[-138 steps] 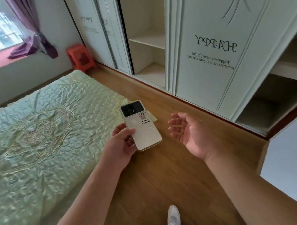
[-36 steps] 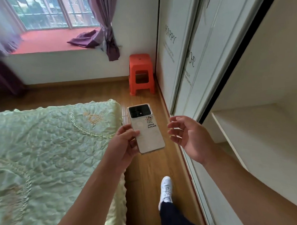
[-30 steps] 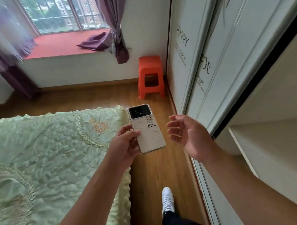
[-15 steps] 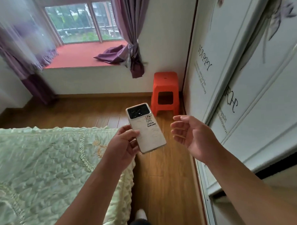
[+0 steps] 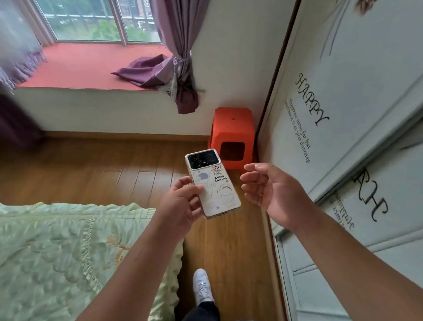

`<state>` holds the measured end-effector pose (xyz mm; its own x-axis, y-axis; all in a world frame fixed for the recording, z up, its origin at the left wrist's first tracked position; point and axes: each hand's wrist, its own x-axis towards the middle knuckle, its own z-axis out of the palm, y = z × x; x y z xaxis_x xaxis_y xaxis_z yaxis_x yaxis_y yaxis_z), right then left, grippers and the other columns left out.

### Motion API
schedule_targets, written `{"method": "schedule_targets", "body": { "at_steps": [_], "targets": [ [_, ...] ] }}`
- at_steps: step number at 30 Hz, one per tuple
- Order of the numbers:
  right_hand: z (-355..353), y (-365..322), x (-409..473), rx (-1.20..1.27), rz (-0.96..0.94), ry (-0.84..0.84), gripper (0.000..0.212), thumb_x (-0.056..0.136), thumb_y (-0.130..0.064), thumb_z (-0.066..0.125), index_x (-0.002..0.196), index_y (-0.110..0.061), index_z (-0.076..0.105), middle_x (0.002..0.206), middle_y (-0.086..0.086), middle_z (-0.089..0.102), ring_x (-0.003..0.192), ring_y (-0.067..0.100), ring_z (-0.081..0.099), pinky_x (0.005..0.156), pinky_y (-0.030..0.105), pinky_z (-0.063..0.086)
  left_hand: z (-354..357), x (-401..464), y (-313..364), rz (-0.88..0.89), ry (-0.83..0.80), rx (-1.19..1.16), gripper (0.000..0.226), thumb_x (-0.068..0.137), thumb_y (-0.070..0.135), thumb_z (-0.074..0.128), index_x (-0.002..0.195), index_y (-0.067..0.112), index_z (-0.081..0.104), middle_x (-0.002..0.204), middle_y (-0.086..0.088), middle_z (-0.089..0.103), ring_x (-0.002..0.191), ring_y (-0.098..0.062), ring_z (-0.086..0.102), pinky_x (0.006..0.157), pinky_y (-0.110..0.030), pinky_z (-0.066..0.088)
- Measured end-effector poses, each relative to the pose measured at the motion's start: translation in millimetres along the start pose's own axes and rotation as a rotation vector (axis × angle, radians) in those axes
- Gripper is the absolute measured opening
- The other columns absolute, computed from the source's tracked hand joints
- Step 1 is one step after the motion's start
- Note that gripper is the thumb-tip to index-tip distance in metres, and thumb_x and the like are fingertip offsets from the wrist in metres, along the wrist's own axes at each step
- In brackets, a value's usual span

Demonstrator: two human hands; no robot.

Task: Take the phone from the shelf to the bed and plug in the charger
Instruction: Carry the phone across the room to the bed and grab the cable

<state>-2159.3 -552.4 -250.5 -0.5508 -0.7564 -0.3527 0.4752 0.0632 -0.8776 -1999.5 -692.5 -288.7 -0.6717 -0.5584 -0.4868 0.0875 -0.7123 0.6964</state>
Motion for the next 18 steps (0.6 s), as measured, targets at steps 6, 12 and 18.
{"method": "schedule_targets", "body": {
  "at_steps": [6,12,18],
  "targets": [
    [49.6,-51.3,104.3,-0.008,-0.051,-0.030,0.021,0.089,-0.023,0.055,0.097,-0.011,0.071,0.082,0.007,0.072,0.074,0.019,0.066,0.071,0.035,0.052,-1.0,81.6,85.2,0.025,-0.013,-0.007,0.028,0.088,-0.008,0.054,0.111,0.007,0.049,0.099,-0.021,0.075,0.094,-0.039,0.071,0.062,-0.043,0.062],
    [76.7,-85.8,180.2,0.013,-0.065,-0.048,0.023,0.094,-0.020,0.050,0.103,-0.008,0.067,0.084,0.008,0.070,0.078,0.022,0.064,0.074,0.037,0.050,-10.0,134.9,143.6,0.079,0.067,-0.034,0.026,0.088,-0.009,0.053,0.109,0.008,0.051,0.093,-0.017,0.077,0.085,-0.034,0.074,0.053,-0.037,0.059],
    [97.1,-96.9,265.6,0.001,-0.019,-0.106,0.021,0.093,-0.020,0.050,0.097,-0.011,0.068,0.084,0.008,0.070,0.077,0.021,0.065,0.074,0.037,0.049,-22.4,198.7,188.3,0.157,0.147,-0.071,0.023,0.090,-0.007,0.052,0.106,0.010,0.051,0.091,-0.016,0.077,0.086,-0.034,0.074,0.059,-0.039,0.059]
  ]
}}
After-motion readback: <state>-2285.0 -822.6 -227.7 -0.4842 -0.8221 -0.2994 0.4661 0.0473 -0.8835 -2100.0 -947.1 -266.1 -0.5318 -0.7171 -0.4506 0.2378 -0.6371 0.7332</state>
